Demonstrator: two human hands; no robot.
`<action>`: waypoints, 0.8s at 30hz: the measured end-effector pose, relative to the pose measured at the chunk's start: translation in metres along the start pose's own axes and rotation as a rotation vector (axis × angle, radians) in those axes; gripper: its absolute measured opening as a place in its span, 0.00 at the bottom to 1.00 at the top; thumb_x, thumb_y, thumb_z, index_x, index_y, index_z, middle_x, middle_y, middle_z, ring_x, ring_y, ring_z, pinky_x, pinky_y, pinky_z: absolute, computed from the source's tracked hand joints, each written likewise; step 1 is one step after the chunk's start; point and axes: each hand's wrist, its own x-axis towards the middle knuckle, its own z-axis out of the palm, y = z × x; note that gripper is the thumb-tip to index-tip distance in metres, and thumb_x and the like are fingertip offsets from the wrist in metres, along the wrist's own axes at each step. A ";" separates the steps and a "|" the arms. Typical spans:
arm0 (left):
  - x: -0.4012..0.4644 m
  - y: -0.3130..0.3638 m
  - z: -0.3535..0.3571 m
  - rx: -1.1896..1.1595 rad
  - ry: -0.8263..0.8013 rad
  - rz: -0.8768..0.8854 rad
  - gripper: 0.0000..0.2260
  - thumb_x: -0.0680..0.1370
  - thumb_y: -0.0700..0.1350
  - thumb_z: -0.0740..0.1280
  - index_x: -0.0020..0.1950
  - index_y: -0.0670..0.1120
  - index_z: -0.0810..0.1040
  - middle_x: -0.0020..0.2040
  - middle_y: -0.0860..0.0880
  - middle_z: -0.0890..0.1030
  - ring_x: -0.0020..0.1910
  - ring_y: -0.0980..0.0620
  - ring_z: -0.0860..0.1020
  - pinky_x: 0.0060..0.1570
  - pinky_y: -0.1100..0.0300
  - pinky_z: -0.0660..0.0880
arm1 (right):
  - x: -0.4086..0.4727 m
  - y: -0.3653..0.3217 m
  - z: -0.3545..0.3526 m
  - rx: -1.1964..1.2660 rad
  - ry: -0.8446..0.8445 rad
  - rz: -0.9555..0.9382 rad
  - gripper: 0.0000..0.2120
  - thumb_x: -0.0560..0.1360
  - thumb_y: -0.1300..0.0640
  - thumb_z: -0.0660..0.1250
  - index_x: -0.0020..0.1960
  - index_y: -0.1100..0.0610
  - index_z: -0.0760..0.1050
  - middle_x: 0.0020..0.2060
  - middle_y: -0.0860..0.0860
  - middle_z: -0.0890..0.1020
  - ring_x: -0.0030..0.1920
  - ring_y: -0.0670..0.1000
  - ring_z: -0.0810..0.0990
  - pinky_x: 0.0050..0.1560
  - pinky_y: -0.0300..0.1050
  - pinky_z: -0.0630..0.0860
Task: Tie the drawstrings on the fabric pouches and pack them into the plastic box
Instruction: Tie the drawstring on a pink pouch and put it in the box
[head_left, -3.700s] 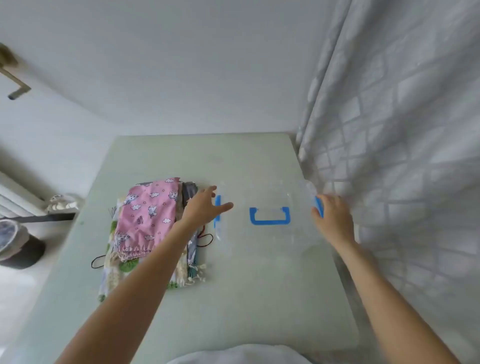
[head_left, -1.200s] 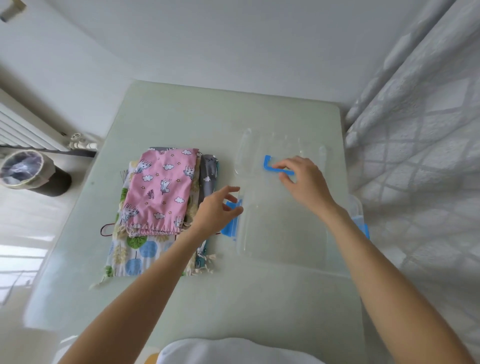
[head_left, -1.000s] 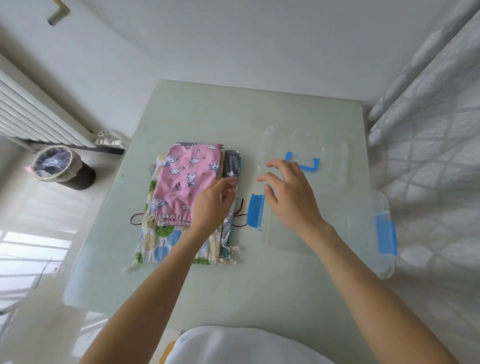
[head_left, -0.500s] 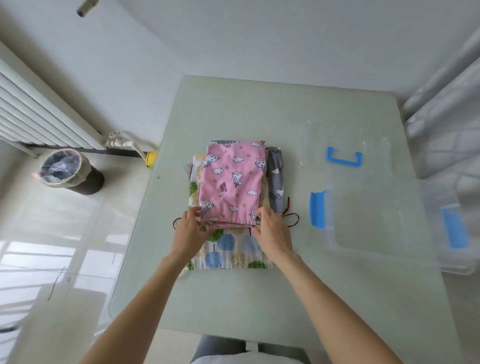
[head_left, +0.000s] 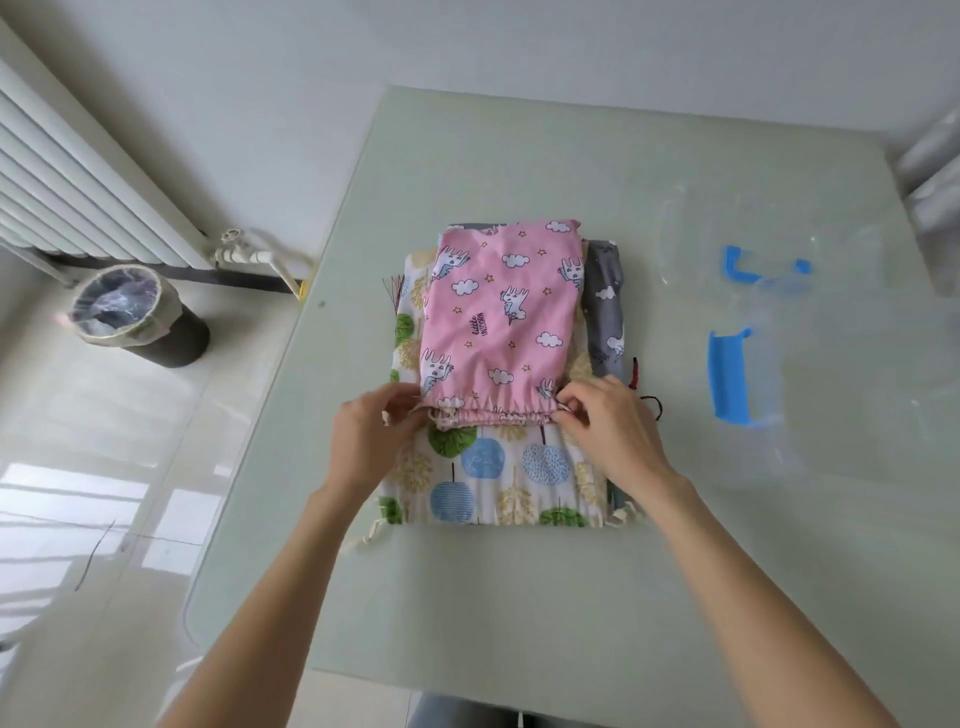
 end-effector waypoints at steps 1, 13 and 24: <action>0.000 -0.003 0.000 0.009 0.046 0.017 0.09 0.71 0.43 0.73 0.51 0.46 0.83 0.38 0.54 0.80 0.36 0.57 0.75 0.39 0.68 0.69 | 0.001 0.003 -0.001 0.018 0.031 -0.012 0.07 0.73 0.54 0.70 0.47 0.57 0.80 0.40 0.48 0.81 0.41 0.50 0.75 0.37 0.39 0.64; -0.008 -0.003 -0.012 -0.427 -0.039 0.164 0.06 0.74 0.51 0.65 0.39 0.53 0.80 0.33 0.57 0.80 0.33 0.61 0.76 0.38 0.70 0.73 | -0.026 0.026 0.008 0.514 0.200 -0.002 0.05 0.71 0.62 0.71 0.41 0.53 0.79 0.33 0.44 0.80 0.29 0.45 0.79 0.32 0.37 0.76; -0.027 -0.017 0.003 -0.300 0.151 0.164 0.04 0.76 0.47 0.68 0.43 0.52 0.81 0.34 0.56 0.82 0.32 0.61 0.78 0.39 0.64 0.76 | -0.022 0.003 0.026 -0.017 0.260 -0.055 0.15 0.72 0.46 0.69 0.54 0.53 0.80 0.51 0.51 0.82 0.52 0.56 0.75 0.52 0.47 0.68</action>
